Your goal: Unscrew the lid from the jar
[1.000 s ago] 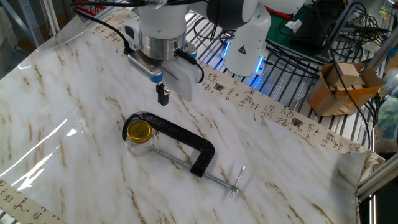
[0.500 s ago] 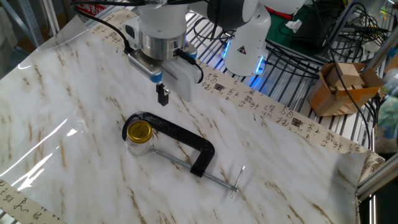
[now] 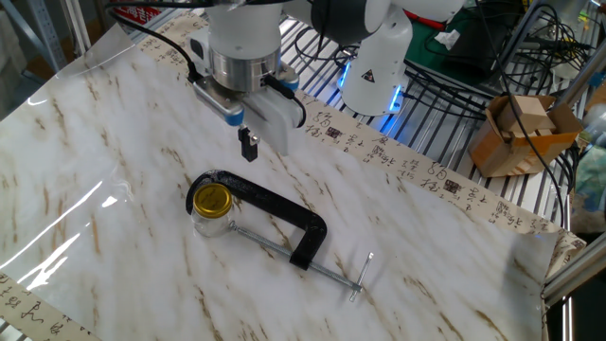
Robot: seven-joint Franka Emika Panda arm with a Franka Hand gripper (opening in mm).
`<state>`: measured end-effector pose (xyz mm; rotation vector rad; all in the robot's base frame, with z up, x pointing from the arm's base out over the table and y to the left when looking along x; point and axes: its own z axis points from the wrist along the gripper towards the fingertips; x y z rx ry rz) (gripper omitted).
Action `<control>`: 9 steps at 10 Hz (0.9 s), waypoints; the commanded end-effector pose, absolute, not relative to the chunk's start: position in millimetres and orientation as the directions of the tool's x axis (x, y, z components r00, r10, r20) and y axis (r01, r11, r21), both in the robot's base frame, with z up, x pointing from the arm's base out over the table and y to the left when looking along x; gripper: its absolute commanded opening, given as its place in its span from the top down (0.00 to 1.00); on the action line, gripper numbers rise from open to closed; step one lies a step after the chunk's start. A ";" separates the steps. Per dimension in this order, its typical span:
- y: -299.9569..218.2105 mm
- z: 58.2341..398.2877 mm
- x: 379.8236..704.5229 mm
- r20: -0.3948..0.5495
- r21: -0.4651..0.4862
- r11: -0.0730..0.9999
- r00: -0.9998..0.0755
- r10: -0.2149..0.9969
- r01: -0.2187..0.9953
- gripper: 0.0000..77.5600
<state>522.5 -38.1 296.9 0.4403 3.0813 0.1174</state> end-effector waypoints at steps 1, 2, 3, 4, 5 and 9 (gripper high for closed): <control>-38.5 299.0 523.5 0.032 0.053 0.937 -0.939 0.343 0.344 1.00; -38.5 299.0 523.5 0.032 0.053 0.937 -0.939 0.343 0.344 1.00; -38.5 299.0 523.5 0.034 0.053 0.937 -0.938 0.344 0.346 1.00; -39.5 297.1 524.9 0.038 0.054 0.938 -0.939 0.341 0.343 1.00; -43.2 288.6 530.4 0.037 0.058 0.941 -0.942 0.332 0.334 1.00; -65.2 243.6 558.9 0.024 0.049 0.961 -0.963 0.270 0.271 1.00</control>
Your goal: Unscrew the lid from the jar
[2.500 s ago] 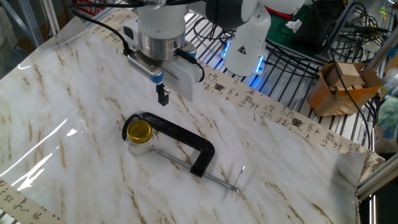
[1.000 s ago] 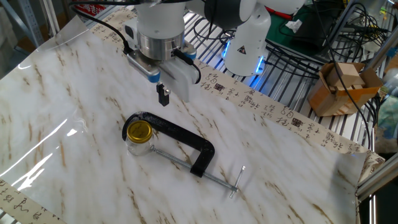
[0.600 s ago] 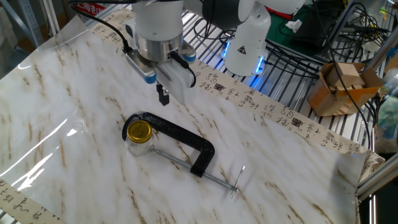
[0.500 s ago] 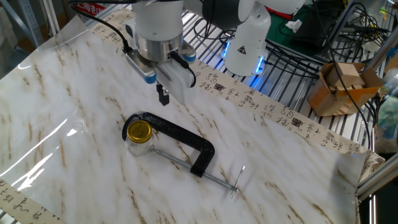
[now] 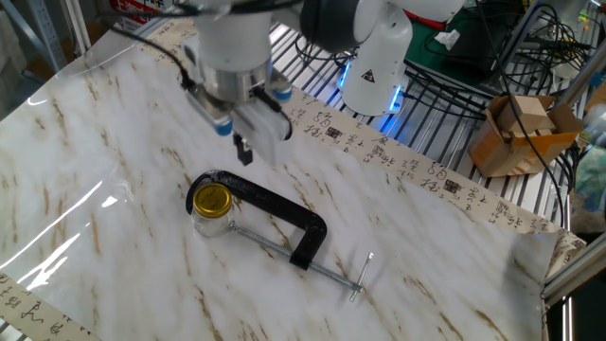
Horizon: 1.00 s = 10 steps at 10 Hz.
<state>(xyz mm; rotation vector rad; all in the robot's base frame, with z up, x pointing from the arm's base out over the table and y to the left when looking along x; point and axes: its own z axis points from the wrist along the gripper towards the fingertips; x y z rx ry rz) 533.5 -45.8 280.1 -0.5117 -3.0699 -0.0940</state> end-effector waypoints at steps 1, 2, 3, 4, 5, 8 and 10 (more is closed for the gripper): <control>-68.8 231.9 564.3 0.016 0.046 0.965 -0.966 0.258 0.259 1.00; -71.5 219.9 570.0 0.010 0.047 0.968 -0.969 0.248 0.248 1.00; -71.9 209.0 574.9 0.003 0.049 0.969 -0.971 0.240 0.240 1.00; -70.1 199.9 579.2 -0.004 0.050 0.970 -0.972 0.237 0.236 1.00; -68.6 192.2 582.6 -0.010 0.048 0.973 -0.974 0.228 0.227 1.00; -67.8 182.0 586.6 -0.023 0.036 0.976 -0.976 0.216 0.215 1.00; -70.0 180.7 586.6 -0.021 0.036 0.980 -0.980 0.196 0.195 1.00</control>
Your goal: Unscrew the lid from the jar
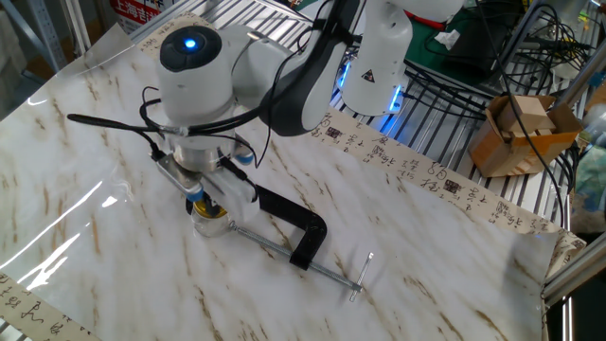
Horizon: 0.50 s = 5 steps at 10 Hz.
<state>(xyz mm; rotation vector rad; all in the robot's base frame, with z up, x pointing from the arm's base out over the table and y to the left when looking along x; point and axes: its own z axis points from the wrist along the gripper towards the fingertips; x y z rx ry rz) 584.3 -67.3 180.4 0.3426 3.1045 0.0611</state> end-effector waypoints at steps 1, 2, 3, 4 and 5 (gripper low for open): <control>-70.3 180.6 586.6 -0.021 0.036 0.980 -0.981 0.195 0.194 1.00; -70.3 180.6 586.6 -0.020 0.034 0.983 -0.983 0.181 0.180 1.00; -70.3 180.6 586.6 -0.009 0.034 0.979 -0.980 0.201 0.201 1.00; -70.3 180.6 586.6 -0.010 0.029 0.969 -0.969 0.247 0.246 1.00; -70.3 180.6 586.6 -0.008 0.022 0.955 -0.955 0.297 0.296 1.00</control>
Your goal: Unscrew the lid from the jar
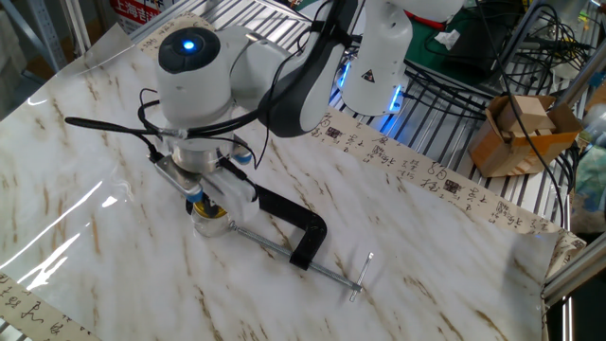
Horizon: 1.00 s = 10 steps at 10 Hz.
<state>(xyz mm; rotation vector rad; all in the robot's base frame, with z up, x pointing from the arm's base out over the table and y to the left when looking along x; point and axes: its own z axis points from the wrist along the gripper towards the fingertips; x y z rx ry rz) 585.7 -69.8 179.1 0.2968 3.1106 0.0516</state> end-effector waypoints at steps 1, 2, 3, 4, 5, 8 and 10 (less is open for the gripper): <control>-70.3 180.6 586.6 -0.001 0.023 0.941 -0.941 0.338 0.338 1.00; -70.3 180.6 586.6 0.001 0.021 0.934 -0.934 0.357 0.357 1.00; -70.3 180.6 586.6 0.002 0.015 0.931 -0.931 0.365 0.365 1.00; -70.3 180.6 586.6 0.001 0.004 0.931 -0.931 0.366 0.366 1.00; -70.3 180.6 586.6 -0.006 0.001 0.935 -0.935 0.355 0.355 1.00; -89.8 171.3 577.7 -0.009 0.012 0.962 -0.962 0.271 0.271 1.00; -102.0 174.4 569.8 0.000 0.013 0.972 -0.972 0.236 0.236 1.00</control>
